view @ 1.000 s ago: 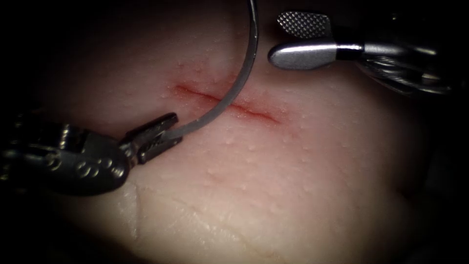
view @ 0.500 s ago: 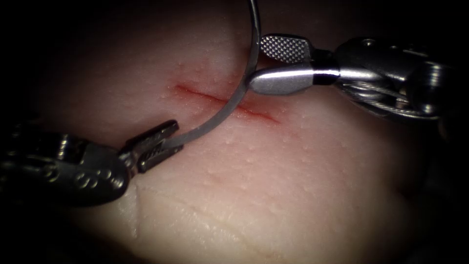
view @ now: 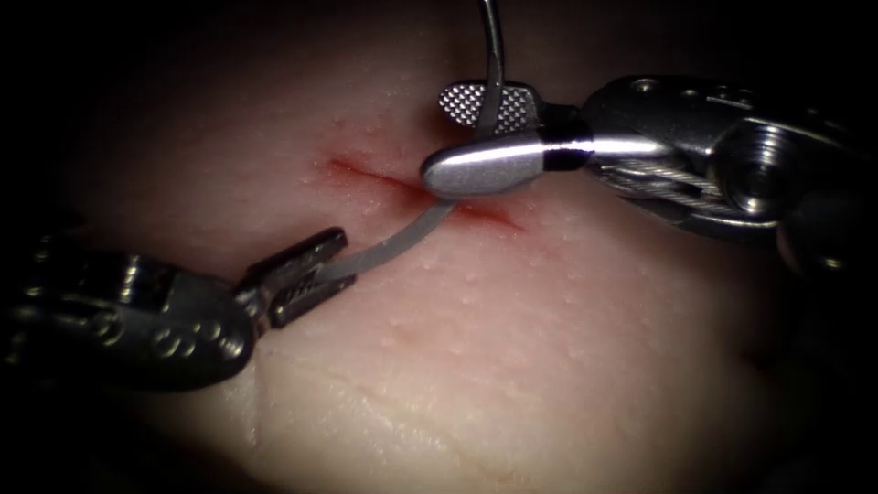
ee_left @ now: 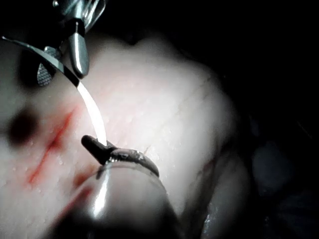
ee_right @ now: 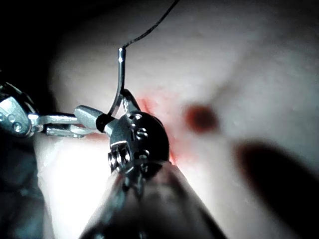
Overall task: Wound Closure
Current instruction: Left hand passes needle to right hand, then right hand passes needle to left hand to reposition grip
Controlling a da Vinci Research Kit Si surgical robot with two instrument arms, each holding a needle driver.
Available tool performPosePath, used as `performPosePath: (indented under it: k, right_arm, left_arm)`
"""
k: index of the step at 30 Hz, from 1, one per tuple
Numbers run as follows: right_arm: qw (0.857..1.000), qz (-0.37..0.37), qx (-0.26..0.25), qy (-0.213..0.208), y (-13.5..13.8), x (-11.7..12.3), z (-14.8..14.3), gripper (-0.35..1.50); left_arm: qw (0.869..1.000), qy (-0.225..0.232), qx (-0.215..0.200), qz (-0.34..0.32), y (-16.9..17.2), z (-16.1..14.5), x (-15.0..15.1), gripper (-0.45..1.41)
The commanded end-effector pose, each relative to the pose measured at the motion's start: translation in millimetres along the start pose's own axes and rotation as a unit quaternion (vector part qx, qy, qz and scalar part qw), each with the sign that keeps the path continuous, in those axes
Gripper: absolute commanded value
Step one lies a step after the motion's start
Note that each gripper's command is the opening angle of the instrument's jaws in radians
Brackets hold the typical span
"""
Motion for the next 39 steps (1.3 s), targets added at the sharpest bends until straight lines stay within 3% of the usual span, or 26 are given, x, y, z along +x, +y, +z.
performPosePath:
  k: [1, 11, 12, 14, 16, 18, 25, 31, 32, 33, 39]
  right_arm:
    - [1.000, -0.001, -0.004, 0.004, -0.1, -0.4, 0.4, -0.33]
    - [1.000, -0.001, -0.027, 0.011, 0.3, 0.4, -0.8, -0.35]
    - [1.000, -0.007, -0.027, 0.011, 0.3, 0.4, -0.8, -0.35]
    - [0.999, -0.013, -0.028, 0.011, 0.3, 0.4, -0.9, -0.35]
    - [0.999, -0.022, -0.028, 0.011, 0.3, 0.3, -1.1, -0.35]
    - [0.999, -0.028, -0.027, 0.011, 0.3, 0.3, -1.3, -0.35]
    - [0.998, -0.060, -0.018, 0.008, 0.1, -0.1, -2.3, -0.35]
    - [0.992, -0.128, 0.019, 0.009, -0.3, -0.4, -3.1, -0.35]
    - [0.991, -0.135, 0.024, 0.009, -0.4, -0.4, -3.2, -0.35]
    - [0.987, -0.157, 0.037, 0.011, -0.6, -0.3, -3.2, -0.35]
    - [0.977, -0.205, 0.065, 0.018, -1.1, 0.0, -2.8, -0.35]
  left_arm:
    - [1.000, 0.001, -0.003, -0.001, 1.1, 0.2, 0.1, -0.43]
    - [0.999, 0.039, -0.023, -0.005, 1.0, -0.6, 1.0, -0.06]
    - [0.999, 0.041, -0.025, -0.003, 0.8, -0.8, 1.3, 0.02]
    - [0.998, 0.050, -0.032, -0.017, 0.6, -1.2, 1.8, 0.36]
    - [0.994, 0.075, -0.051, -0.053, 0.3, -1.7, 2.5, 0.69]
    - [0.987, 0.103, -0.081, -0.093, -0.2, -2.2, 3.3, 0.91]
    - [0.961, 0.118, -0.154, -0.199, -3.6, -3.9, 5.2, 1.06]
    - [0.936, 0.109, -0.217, -0.256, -6.1, -3.7, 5.6, 1.06]
    - [0.930, 0.102, -0.232, -0.266, -6.4, -3.4, 5.6, 1.06]
    - [0.915, 0.095, -0.264, -0.289, -6.7, -2.8, 5.5, 1.06]
    - [0.878, 0.086, -0.334, -0.333, -6.7, -1.3, 5.4, 1.06]
